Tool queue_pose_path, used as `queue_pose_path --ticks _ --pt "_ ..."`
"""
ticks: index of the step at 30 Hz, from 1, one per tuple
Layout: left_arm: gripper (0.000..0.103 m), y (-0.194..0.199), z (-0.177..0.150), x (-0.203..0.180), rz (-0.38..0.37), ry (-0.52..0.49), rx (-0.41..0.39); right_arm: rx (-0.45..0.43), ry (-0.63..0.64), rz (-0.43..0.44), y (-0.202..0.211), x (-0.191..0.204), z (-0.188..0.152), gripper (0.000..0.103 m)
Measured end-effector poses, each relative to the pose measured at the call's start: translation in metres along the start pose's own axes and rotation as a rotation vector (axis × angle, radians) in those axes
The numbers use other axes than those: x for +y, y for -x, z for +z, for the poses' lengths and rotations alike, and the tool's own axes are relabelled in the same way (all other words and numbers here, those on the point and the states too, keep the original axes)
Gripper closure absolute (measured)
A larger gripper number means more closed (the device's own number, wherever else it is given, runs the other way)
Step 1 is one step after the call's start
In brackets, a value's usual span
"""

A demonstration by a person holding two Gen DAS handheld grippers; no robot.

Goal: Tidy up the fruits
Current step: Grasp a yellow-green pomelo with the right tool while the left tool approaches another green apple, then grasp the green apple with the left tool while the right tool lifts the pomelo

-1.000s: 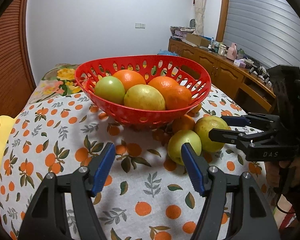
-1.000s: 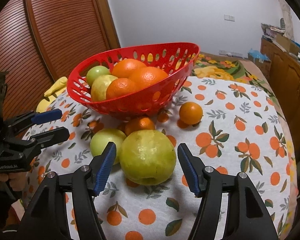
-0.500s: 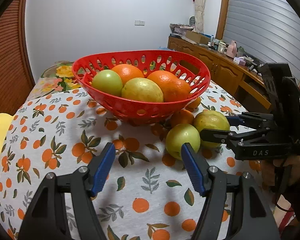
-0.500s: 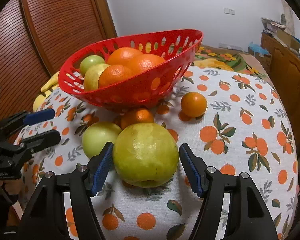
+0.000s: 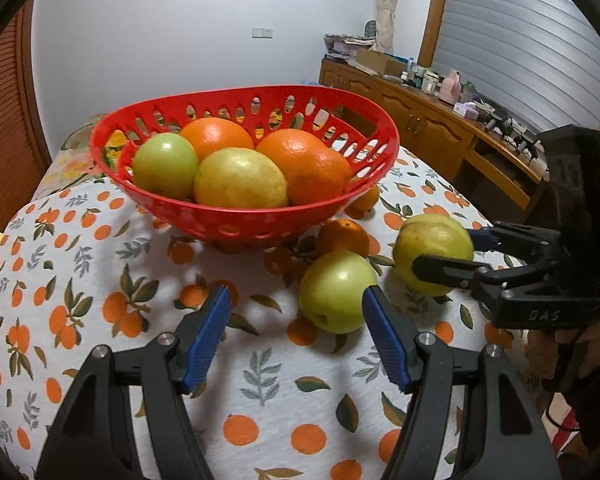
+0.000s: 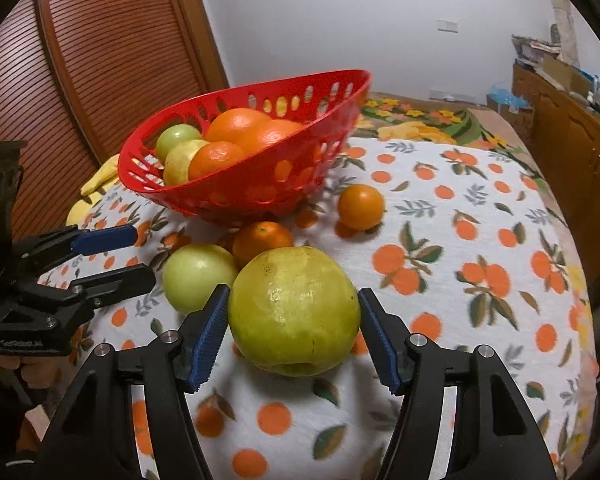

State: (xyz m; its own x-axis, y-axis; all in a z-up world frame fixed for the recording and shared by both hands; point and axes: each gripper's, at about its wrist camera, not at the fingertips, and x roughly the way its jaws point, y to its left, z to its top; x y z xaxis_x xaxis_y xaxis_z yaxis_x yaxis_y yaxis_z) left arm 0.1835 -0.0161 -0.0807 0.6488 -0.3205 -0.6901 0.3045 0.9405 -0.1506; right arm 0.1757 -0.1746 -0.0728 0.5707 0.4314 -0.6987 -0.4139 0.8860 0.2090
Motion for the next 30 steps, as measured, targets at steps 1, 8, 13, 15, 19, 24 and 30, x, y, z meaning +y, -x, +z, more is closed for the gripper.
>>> queue_pose_path --ticks 1,8,13,15,19,24,30 --pt "0.035 -0.001 0.000 -0.001 -0.006 -0.001 0.002 -0.001 0.000 -0.005 0.002 -0.002 -0.001 0.038" --pt "0.035 -0.010 0.006 -0.013 -0.022 -0.017 0.022 -0.002 -0.002 -0.038 0.009 -0.012 -0.010 0.038" --pt "0.035 -0.022 0.009 -0.015 -0.037 -0.011 0.056 -0.001 -0.007 -0.045 0.008 -0.017 -0.014 0.038" --pt "0.035 -0.025 0.009 -0.015 -0.042 -0.003 0.066 0.001 -0.010 -0.042 0.006 -0.017 -0.014 0.038" --pt "0.035 -0.031 0.011 -0.016 -0.046 -0.001 0.077 -0.001 -0.008 -0.041 0.005 -0.017 -0.015 0.038" --pt "0.035 -0.040 0.012 -0.018 -0.047 -0.001 0.096 -0.004 -0.004 -0.043 0.006 -0.017 -0.014 0.037" --pt "0.036 -0.048 0.009 -0.019 -0.047 -0.006 0.111 -0.005 -0.003 -0.043 0.006 -0.017 -0.014 0.037"
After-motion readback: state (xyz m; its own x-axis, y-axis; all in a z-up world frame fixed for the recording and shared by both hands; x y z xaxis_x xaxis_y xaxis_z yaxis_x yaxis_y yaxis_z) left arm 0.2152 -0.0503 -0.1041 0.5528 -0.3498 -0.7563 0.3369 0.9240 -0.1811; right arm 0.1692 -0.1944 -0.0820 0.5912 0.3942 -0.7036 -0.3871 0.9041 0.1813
